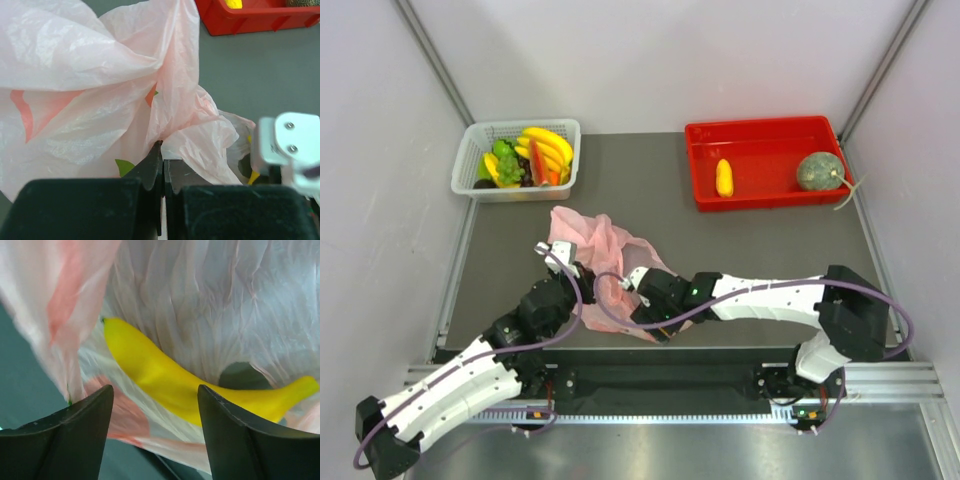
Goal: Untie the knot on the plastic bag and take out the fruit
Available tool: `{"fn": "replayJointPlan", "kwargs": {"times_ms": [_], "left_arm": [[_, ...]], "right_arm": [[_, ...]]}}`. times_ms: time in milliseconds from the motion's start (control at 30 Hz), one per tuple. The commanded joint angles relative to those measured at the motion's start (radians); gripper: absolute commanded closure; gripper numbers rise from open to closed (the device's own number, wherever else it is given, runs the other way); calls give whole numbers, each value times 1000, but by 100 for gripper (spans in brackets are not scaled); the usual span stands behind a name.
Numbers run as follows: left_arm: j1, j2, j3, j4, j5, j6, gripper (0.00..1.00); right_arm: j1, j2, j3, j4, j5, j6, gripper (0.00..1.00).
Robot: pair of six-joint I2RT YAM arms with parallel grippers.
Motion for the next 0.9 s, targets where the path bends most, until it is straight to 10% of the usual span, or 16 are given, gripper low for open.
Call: {"fn": "replayJointPlan", "kwargs": {"times_ms": [0,867], "left_arm": [[-2,-23,-21,51,4,-9,100],[-2,-101,-50,19,-22,-34,100]], "right_arm": [[41,-53,39,-59,119,11,28],[49,110,5,98,-63,-29,28]]}}
